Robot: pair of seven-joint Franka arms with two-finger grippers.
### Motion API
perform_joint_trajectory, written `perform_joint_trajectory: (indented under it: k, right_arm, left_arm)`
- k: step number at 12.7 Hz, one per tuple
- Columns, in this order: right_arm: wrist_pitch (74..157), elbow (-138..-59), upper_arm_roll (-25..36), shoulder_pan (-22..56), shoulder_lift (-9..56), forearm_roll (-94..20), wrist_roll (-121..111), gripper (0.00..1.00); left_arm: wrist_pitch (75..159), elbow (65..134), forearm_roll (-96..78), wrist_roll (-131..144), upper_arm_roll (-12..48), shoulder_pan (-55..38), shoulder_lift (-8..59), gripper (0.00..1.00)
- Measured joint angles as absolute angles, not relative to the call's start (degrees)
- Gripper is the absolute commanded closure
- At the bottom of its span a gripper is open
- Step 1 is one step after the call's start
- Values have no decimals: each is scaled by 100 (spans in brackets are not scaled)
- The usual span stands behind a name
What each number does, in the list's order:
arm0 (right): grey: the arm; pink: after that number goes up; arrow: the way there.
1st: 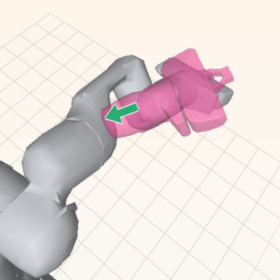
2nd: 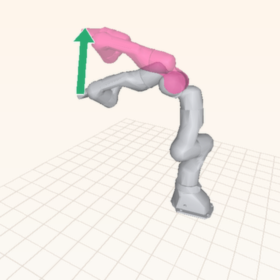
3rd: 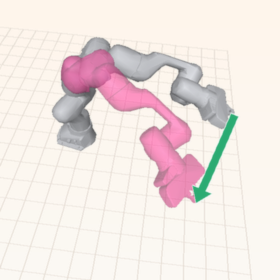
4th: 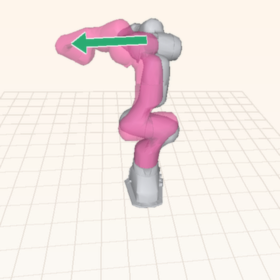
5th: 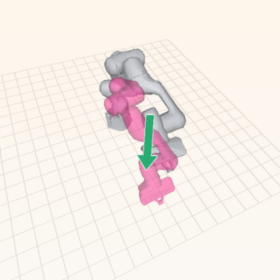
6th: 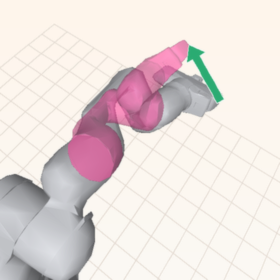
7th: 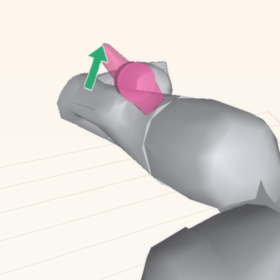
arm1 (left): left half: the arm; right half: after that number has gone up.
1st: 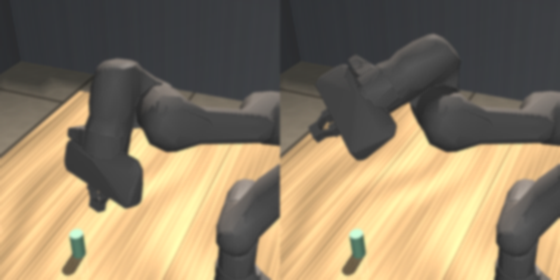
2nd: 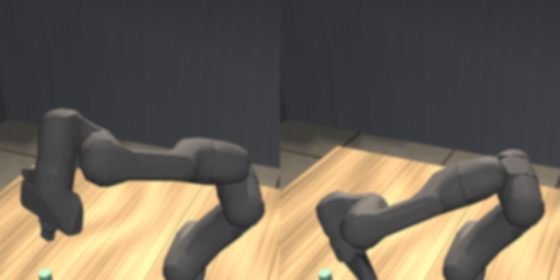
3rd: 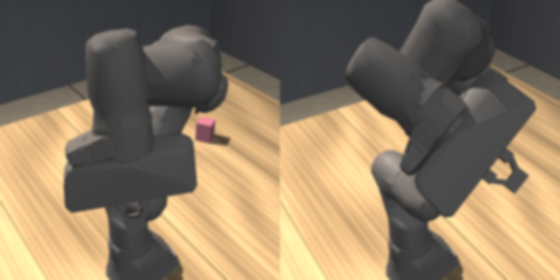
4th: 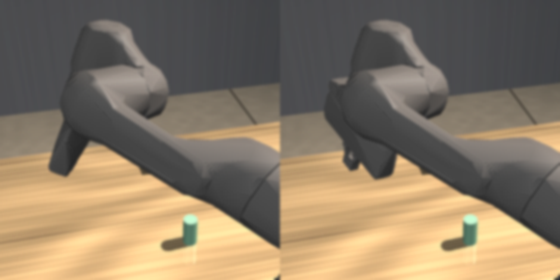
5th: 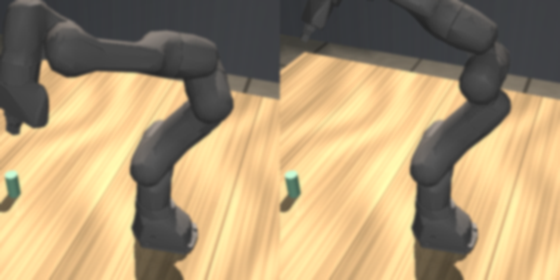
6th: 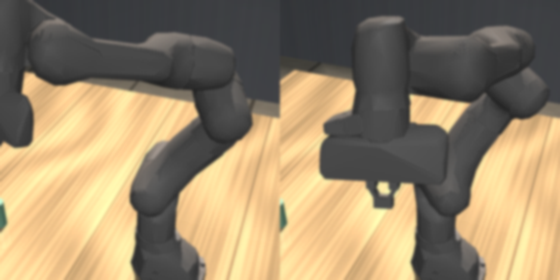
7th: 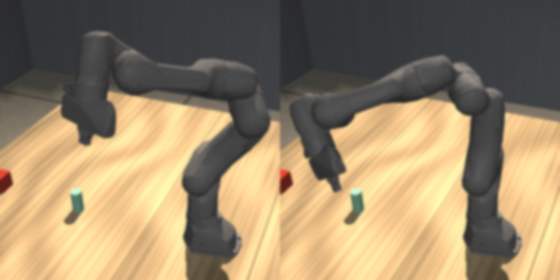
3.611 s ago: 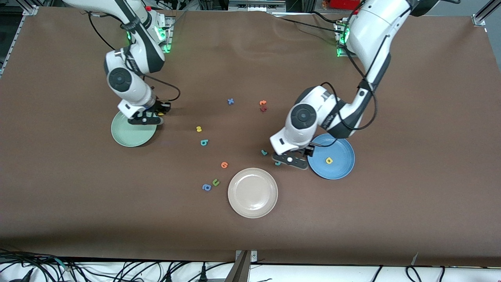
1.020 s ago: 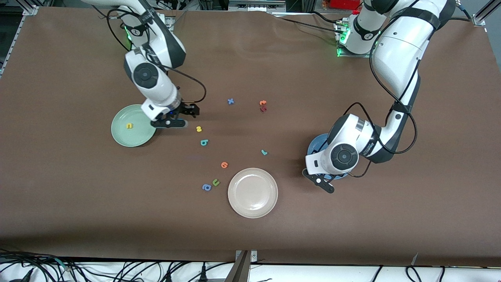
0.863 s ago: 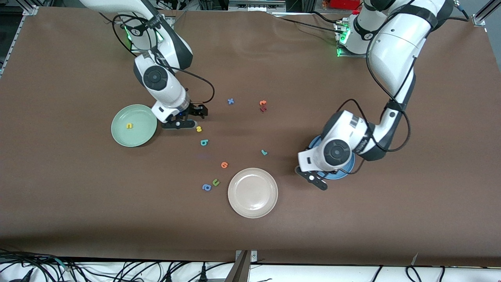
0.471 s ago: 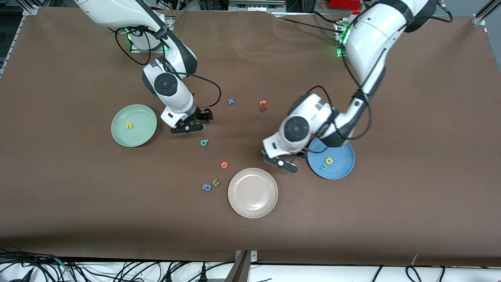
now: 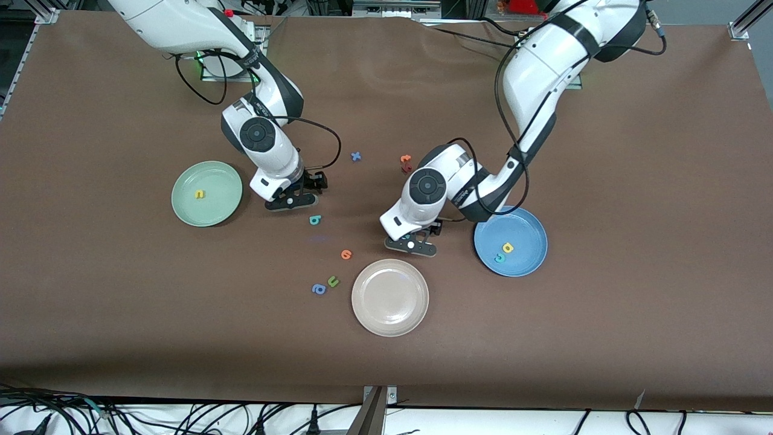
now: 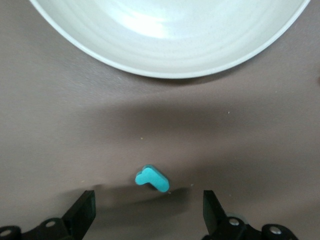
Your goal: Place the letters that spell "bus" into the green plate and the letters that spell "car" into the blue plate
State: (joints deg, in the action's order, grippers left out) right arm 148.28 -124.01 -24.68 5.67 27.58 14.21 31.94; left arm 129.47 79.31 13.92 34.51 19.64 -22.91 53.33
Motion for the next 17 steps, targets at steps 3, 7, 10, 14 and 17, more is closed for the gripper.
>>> perform_joint_trajectory:
  k: [3,7,10,14,17]
  right_arm:
    - [14983,-12399,-2370,566,2883,1590,3237,30]
    - [15013,-12398,-2321,567,2940,1664,3248,43]
    - [15013,-12386,-2318,567,2948,1667,3259,62]
    - [15012,-12366,-2314,565,2946,1681,3263,88]
    - [15015,-12356,-2316,559,2936,1682,3277,91]
  left_arm:
    - [12999,7883,1392,3454,1888,-2401,5360,70]
    - [13006,7823,1392,3454,1859,-2426,5348,100]
    - [13013,7815,1408,3454,1807,-2430,5342,100]
    - [12977,7773,1545,3460,1726,-2392,5292,100]
    - [12454,7741,1548,3459,1682,-2106,5019,100]
